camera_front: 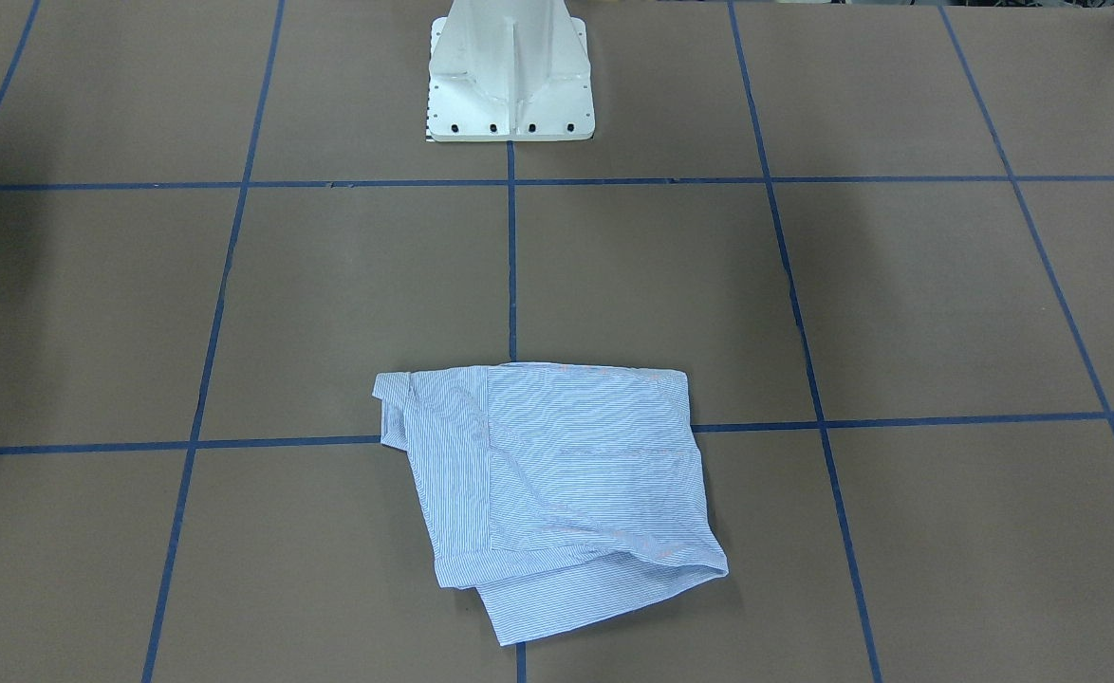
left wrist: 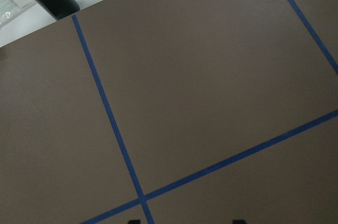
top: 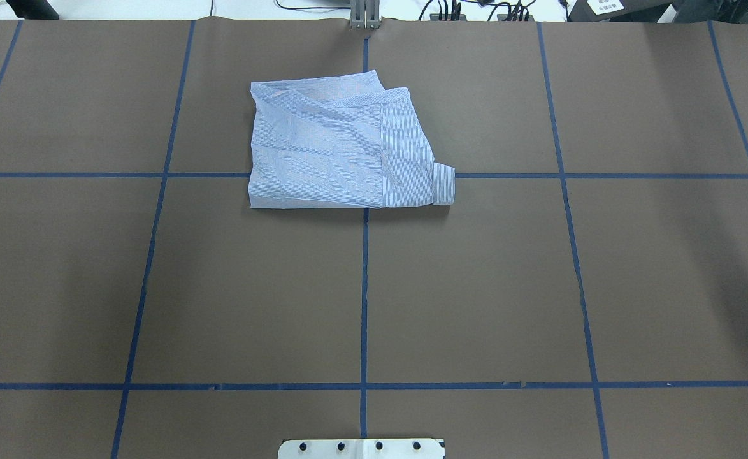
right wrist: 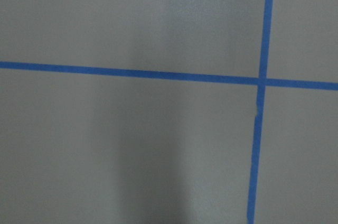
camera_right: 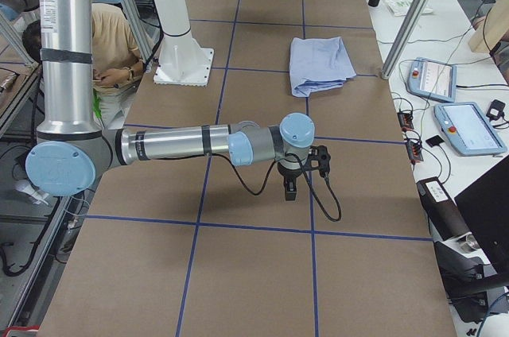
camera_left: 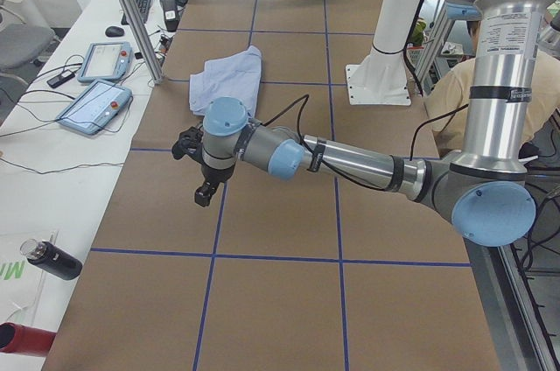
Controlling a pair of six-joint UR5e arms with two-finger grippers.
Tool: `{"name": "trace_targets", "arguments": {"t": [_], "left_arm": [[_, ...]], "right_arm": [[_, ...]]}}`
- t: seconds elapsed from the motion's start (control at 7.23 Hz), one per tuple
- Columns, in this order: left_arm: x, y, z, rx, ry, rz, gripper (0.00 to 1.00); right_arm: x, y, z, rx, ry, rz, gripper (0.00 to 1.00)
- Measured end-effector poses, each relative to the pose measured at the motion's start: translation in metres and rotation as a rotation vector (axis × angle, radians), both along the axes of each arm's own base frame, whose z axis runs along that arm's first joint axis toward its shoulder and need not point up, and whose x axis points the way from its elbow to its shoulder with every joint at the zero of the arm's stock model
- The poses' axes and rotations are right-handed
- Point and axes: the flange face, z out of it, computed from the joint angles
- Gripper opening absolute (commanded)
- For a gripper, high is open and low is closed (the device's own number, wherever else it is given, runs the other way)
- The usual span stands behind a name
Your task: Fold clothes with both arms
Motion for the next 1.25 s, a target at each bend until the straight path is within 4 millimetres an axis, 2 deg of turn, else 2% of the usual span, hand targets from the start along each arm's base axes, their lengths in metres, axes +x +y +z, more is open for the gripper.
{"name": "trace_targets", "arguments": {"t": [0.14, 0.28, 0.42, 0.83, 1.25], "left_arm": [[-0.004, 0.028, 0.011, -0.021, 0.011, -0.002, 1.00], [-0.006, 0.043, 0.012, -0.027, 0.016, -0.003, 1.00], [-0.007, 0.050, 0.011, -0.026, 0.018, -0.003, 1.00], [-0.011, 0.054, -0.020, 0.033, 0.016, -0.013, 1.00], [-0.012, 0.056, -0.026, 0.045, 0.017, -0.014, 1.00]], "right_arm": [[0.013, 0.005, -0.005, -0.004, 0.015, -0.012, 1.00], [0.023, 0.009, -0.009, 0.001, 0.039, -0.012, 1.00], [0.028, 0.011, -0.013, 0.010, 0.061, -0.009, 1.00], [0.030, 0.009, -0.012, 0.015, 0.072, -0.010, 1.00], [0.028, 0.008, -0.012, 0.012, 0.066, -0.011, 1.00]]}}
